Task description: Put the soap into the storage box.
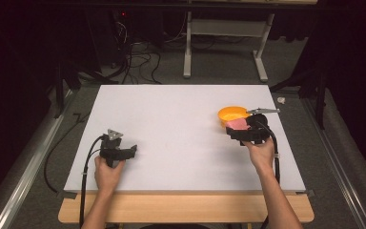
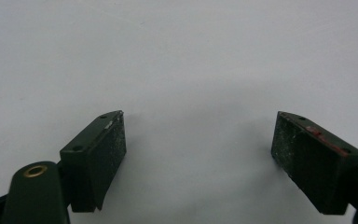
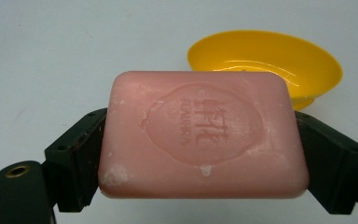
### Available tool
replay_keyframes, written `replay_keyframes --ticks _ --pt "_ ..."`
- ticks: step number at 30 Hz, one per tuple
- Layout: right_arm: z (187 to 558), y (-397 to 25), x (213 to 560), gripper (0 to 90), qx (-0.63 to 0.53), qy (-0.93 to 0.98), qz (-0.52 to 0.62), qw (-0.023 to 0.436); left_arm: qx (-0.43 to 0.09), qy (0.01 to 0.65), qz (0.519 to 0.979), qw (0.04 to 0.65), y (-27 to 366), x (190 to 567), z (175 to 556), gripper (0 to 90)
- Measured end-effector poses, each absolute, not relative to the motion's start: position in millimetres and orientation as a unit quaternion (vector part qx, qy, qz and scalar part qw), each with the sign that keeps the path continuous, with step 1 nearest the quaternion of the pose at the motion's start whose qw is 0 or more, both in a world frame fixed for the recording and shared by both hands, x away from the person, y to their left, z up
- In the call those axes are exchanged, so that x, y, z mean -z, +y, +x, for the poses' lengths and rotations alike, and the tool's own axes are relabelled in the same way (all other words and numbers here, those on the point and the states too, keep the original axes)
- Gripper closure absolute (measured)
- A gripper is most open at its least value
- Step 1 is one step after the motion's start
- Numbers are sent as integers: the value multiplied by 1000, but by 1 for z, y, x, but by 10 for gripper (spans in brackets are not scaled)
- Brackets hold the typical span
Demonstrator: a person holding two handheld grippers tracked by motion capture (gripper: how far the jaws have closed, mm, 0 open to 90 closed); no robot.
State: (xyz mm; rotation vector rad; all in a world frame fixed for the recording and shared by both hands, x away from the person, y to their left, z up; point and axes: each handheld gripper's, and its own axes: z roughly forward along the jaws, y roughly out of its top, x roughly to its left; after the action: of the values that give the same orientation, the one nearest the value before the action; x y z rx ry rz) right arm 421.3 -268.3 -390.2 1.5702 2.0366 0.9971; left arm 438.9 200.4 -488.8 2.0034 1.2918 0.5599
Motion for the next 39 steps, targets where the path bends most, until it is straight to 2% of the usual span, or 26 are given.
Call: replay_keyframes --ticks 39 --pt "463 -269 381 134 -327 719 585 186 -215 496 770 339 201 489 439 181"
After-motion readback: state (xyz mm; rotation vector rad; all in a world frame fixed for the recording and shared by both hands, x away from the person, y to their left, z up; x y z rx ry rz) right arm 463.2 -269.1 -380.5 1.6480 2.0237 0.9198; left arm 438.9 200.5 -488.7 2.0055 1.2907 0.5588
